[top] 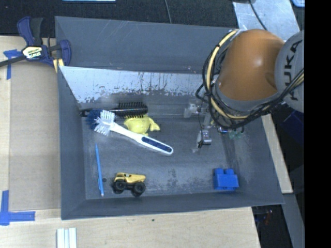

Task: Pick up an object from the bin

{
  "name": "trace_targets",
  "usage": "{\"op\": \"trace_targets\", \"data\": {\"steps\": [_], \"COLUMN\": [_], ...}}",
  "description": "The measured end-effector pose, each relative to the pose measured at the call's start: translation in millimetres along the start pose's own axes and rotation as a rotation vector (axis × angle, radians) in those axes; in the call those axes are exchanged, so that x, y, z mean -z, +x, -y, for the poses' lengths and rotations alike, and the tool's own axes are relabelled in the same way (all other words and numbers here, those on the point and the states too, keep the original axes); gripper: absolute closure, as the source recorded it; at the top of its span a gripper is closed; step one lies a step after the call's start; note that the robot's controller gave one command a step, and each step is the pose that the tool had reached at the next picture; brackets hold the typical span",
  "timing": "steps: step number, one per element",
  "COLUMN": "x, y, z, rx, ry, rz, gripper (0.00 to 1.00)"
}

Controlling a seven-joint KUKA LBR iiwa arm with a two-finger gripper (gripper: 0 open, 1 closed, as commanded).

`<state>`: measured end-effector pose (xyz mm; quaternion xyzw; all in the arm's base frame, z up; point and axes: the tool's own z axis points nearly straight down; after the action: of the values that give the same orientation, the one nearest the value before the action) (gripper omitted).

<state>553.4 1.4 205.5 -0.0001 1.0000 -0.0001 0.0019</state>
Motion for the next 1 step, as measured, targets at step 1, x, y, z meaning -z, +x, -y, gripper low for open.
{"op": "trace_targets", "data": {"steps": [1], "x": [-90.3], "y": [-17.2], "z": [-33.4], "rx": [-0.069], "ry": [-0.001], "rz": [0.005], "gripper": [0.0]}}
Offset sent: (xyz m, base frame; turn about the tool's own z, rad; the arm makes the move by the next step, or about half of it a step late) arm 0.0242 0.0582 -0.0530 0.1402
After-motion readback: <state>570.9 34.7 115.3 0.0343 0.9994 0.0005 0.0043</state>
